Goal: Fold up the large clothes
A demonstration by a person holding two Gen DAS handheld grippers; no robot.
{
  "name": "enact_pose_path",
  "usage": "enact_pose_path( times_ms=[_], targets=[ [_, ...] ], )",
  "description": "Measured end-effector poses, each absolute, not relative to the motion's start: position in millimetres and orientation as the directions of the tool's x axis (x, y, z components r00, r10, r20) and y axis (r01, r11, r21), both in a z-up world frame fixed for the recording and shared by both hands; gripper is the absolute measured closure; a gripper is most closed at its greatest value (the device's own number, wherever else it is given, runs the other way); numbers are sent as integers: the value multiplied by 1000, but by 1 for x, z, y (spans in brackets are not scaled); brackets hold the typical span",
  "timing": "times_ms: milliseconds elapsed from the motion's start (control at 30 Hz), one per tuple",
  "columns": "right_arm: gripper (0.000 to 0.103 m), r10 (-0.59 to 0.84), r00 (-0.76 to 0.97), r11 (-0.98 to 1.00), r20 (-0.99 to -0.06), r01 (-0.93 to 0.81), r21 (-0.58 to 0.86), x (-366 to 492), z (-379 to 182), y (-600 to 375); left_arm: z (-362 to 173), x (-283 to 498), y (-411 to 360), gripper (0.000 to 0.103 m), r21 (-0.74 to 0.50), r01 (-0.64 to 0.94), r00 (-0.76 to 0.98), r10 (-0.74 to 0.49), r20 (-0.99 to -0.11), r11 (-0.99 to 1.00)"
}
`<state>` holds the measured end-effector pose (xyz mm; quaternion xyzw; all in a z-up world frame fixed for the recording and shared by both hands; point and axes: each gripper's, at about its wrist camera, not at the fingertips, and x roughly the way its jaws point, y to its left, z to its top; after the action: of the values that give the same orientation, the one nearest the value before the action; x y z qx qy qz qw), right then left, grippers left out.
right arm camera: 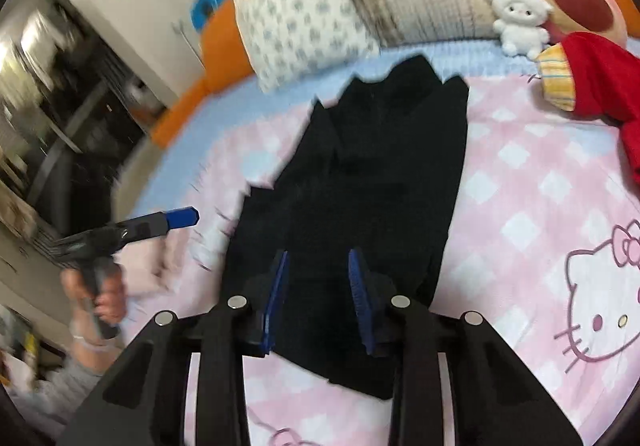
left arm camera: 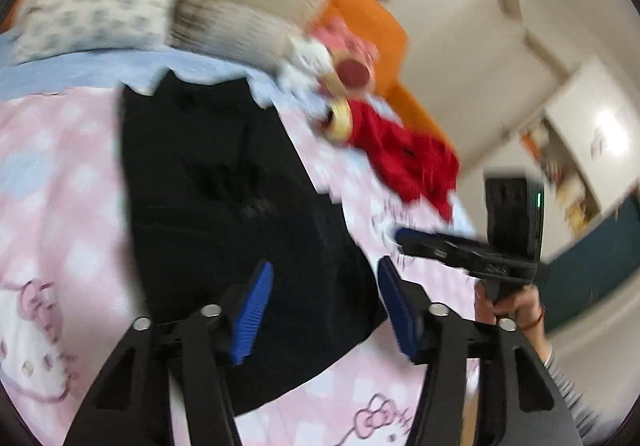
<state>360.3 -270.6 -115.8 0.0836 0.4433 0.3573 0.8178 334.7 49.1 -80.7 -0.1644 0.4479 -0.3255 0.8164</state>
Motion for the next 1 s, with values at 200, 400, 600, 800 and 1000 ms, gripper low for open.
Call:
enact_pose_path(
  times_ms=[200,400,600,800,1000],
  targets=[
    [77,390,492,888,-779,-423,178,401,-169,-225,-151,385,28,65,-512,239,340,-565,-752,825],
    [71,331,527,905,-783,-413,104,413,-190,-222,-155,402,34,78,-478,210,373,-522,-767,853],
    [38,450,543,870,-708,-444,213,349,-145,-278,-99,327,70,35,-404,243,494,-471,-731,882],
    [43,514,431,842,-742,-418,341,296,-185,-315,-126,268,99,35,-400,169,456,-431,-778,901],
    [66,556,403,816,-727,-433,384,294,-205,-300,-176,273,90,32,-399,105,392,-407,-825,911]
  ],
)
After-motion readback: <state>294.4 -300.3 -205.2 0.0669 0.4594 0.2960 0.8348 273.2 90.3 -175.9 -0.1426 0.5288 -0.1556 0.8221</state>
